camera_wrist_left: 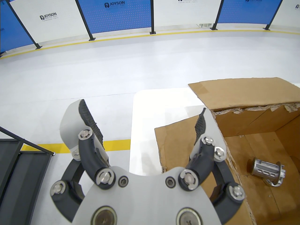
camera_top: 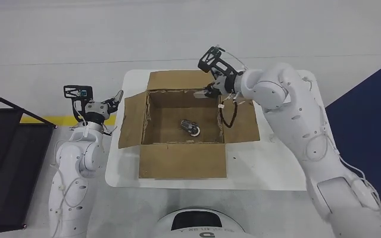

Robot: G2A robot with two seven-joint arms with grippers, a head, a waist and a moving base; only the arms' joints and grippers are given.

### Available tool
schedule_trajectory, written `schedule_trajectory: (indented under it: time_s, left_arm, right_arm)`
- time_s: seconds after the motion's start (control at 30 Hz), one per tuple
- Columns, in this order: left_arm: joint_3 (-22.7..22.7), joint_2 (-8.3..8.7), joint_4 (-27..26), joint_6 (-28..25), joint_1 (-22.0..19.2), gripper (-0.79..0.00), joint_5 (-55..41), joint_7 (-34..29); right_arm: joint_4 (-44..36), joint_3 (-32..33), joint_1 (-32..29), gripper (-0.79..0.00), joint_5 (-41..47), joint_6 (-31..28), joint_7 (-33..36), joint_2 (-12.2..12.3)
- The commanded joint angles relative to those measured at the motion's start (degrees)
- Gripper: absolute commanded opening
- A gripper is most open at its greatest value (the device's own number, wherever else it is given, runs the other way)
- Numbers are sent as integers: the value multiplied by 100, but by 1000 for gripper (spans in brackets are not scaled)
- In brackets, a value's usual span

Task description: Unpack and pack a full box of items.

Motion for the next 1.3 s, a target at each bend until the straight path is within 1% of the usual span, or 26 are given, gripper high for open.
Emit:
schedule_trajectory:
  time_s: [0.0, 0.3, 0.37, 0.4, 0.43, 0.53, 0.57, 0.63, 0.67, 0.7, 0.77, 0.8, 0.83, 0.87, 0.9, 1.0, 1.03, 1.07, 1.1, 1.17, 1.23, 1.27]
  left_arm:
    - [0, 0, 0, 0, 0, 0, 0, 0]
    - [0, 0, 0, 0, 0, 0, 0, 0]
    - [0, 0, 0, 0, 0, 0, 0, 0]
    - [0, 0, 0, 0, 0, 0, 0, 0]
    - [0, 0, 0, 0, 0, 0, 0, 0]
    - [0, 0, 0, 0, 0, 0, 0, 0]
    - [0, 0, 0, 0, 0, 0, 0, 0]
    - [0, 0, 0, 0, 0, 0, 0, 0]
    - [0, 0, 0, 0, 0, 0, 0, 0]
    - [0, 0, 0, 0, 0, 0, 0, 0]
    - [0, 0, 0, 0, 0, 0, 0, 0]
    - [0, 0, 0, 0, 0, 0, 0, 0]
    - [0, 0, 0, 0, 0, 0, 0, 0]
    - [0, 0, 0, 0, 0, 0, 0, 0]
    - [0, 0, 0, 0, 0, 0, 0, 0]
    - [0, 0, 0, 0, 0, 0, 0, 0]
    - [0, 0, 0, 0, 0, 0, 0, 0]
    - [0, 0, 0, 0, 0, 0, 0, 0]
    - [0, 0, 0, 0, 0, 0, 0, 0]
    - [0, 0, 0, 0, 0, 0, 0, 0]
    - [0, 0, 0, 0, 0, 0, 0, 0]
    - [0, 0, 0, 0, 0, 0, 0, 0]
  right_arm:
    - [11, -23, 30, 0, 27, -8, -30, -7]
    - [5, -54, -6, 0, 54, -43, -51, -10]
    - [11, -206, -114, 0, 177, -283, -111, -26]
    - [-7, -297, -140, -22, 265, -456, -100, -36]
    - [3, -357, -144, -6, 314, -590, -81, -41]
    - [10, -481, -181, -12, 397, -775, -47, -49]
    - [-5, -525, -212, -74, 460, -863, -19, -50]
    - [51, -579, -222, -111, 471, -908, 89, -46]
    - [111, -639, -221, -182, 424, -870, 156, -51]
    - [186, -709, -203, -219, 397, -854, 183, -63]
    - [433, -884, -146, -225, 397, -816, 233, -106]
    - [548, -1001, -98, -215, 365, -786, 263, -137]
    - [684, -1121, -63, -185, 410, -800, 280, -172]
    - [856, -1218, 2, -114, 424, -798, 303, -206]
    - [1066, -1360, 60, 0, 433, -800, 405, -247]
    - [1609, -1676, 301, 0, 525, -893, 493, -379]
    - [1760, -1756, 378, -37, 542, -902, 477, -423]
    - [1896, -1827, 447, -46, 531, -893, 449, -463]
    - [2026, -1900, 507, -80, 505, -884, 441, -500]
    - [2227, -2017, 603, -105, 542, -942, 392, -571]
    - [2440, -2112, 685, -105, 542, -987, 299, -635]
    - [2555, -2163, 721, -62, 526, -1008, 251, -668]
